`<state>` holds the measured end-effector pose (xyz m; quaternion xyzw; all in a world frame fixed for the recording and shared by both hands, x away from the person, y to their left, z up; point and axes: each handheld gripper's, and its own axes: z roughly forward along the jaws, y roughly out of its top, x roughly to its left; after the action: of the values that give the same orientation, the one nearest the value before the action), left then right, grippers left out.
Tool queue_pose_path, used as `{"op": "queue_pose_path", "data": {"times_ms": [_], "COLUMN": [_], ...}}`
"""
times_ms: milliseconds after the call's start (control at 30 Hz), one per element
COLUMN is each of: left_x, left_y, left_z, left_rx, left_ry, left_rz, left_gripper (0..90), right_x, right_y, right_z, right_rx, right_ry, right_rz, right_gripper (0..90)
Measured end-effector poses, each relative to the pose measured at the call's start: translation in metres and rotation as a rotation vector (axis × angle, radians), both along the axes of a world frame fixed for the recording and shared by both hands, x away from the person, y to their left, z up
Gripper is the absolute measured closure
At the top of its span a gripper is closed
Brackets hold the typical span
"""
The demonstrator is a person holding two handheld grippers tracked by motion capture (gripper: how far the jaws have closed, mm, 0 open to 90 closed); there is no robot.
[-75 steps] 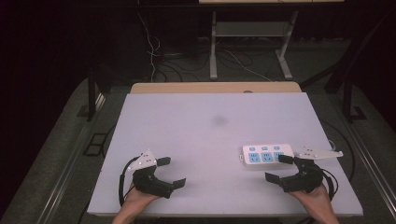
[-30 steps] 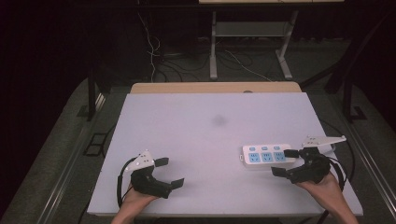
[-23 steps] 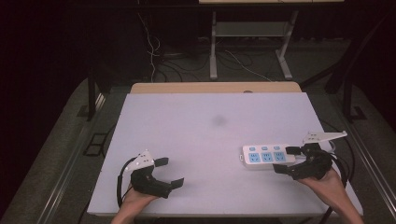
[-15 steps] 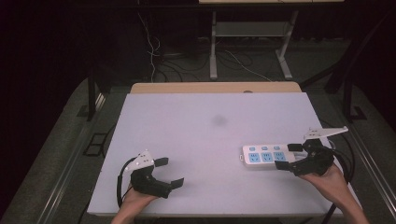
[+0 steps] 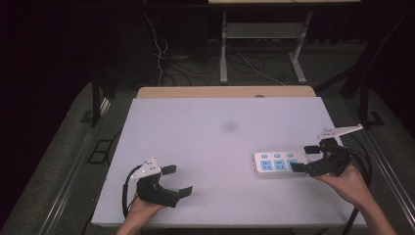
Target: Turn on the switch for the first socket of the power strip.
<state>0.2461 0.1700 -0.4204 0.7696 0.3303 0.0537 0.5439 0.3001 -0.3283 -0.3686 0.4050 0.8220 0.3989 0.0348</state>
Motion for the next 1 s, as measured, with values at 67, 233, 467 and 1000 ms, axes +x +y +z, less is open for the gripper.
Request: {"op": "queue_pose_path", "data": {"times_ms": [67,233,467,1000], "left_x": [0.0,0.001,0.001,0.001], "left_y": [0.001,0.001,0.002,0.003], "left_z": [0.0,0.0,0.0,0.0], "left_rx": [-0.003,-0.006,-0.01,-0.006], "left_ry": [0.003,0.004,0.005,0.003], "left_rz": [0.004,0.009,0.011,0.016], "left_gripper": [0.0,0.0,0.0,0.0], "right_x": [0.003,0.011,0.019,0.038], "right_y": [-0.001,-0.003,-0.004,-0.004], "right_z": [0.0,0.0,0.0,-0.007], "right_rx": [-0.006,-0.017,-0.025,-0.053], "right_ry": [0.001,0.013,0.025,0.059], "right_rz": [-0.003,-0.006,-0.007,-0.005], "right_gripper": [0.5,0.5,0.5,2.3]}}
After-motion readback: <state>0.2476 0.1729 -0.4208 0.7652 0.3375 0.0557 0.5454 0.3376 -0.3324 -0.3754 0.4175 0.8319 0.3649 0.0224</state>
